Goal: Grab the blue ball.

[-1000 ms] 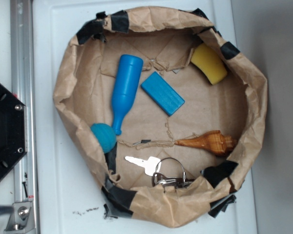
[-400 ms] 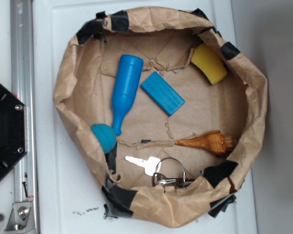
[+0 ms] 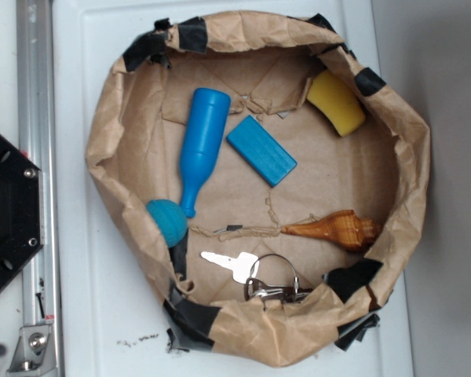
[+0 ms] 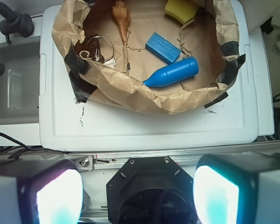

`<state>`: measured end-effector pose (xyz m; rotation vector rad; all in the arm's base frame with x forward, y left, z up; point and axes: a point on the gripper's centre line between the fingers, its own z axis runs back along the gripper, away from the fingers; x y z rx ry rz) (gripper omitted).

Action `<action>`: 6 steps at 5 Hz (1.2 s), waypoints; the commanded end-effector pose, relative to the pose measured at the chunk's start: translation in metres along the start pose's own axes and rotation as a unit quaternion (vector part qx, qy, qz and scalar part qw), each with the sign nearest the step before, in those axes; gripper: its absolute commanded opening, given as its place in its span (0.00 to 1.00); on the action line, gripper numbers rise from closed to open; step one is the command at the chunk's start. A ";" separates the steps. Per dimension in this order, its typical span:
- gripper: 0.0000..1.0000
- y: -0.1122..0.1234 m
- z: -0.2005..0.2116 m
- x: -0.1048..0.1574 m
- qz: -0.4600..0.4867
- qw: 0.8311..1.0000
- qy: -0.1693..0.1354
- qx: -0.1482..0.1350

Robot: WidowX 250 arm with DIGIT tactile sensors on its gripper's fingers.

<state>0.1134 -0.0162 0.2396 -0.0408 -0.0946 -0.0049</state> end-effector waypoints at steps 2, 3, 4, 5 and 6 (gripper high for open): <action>1.00 0.069 -0.035 0.095 0.143 0.986 0.049 0.074; 1.00 0.082 -0.068 0.139 0.178 0.978 0.063 0.089; 1.00 0.066 -0.121 0.140 0.151 0.976 0.153 0.031; 1.00 0.038 -0.152 0.101 0.112 0.973 0.200 0.018; 1.00 0.017 -0.174 0.080 0.106 0.971 0.216 -0.008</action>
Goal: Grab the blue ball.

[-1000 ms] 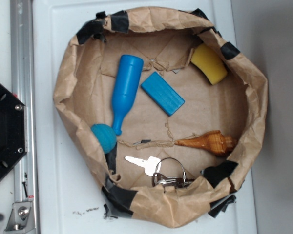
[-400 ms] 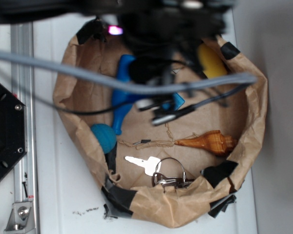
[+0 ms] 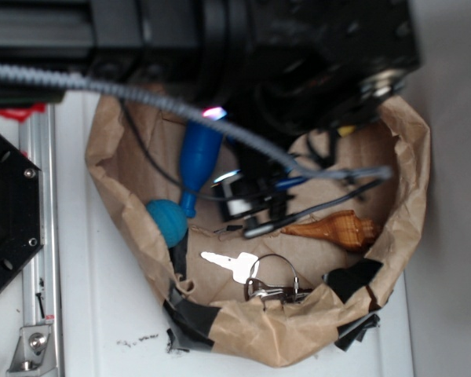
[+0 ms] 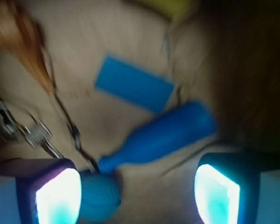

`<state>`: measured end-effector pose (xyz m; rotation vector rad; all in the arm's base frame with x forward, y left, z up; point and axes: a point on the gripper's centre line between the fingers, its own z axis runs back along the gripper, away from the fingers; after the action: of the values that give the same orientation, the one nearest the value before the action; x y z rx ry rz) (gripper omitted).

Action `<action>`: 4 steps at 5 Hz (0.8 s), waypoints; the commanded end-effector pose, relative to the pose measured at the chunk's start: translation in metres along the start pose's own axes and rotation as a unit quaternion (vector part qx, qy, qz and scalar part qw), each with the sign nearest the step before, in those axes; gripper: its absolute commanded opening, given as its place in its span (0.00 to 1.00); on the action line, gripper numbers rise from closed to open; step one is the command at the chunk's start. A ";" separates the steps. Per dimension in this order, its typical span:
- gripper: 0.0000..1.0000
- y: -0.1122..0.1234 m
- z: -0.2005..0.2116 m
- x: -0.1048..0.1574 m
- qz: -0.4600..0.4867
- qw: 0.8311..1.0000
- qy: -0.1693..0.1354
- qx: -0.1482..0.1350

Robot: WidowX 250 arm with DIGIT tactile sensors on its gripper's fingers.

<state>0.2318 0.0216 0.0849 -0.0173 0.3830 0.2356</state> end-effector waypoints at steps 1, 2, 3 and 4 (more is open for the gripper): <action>1.00 -0.039 -0.036 -0.034 -0.031 0.998 0.006 -0.049; 1.00 -0.054 -0.050 -0.041 -0.022 0.998 0.006 -0.062; 0.00 -0.063 -0.067 -0.045 -0.011 0.999 -0.034 -0.019; 0.00 -0.052 -0.067 -0.036 -0.004 0.996 -0.092 -0.002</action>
<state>0.1914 -0.0320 0.0359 0.0010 0.2286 0.2500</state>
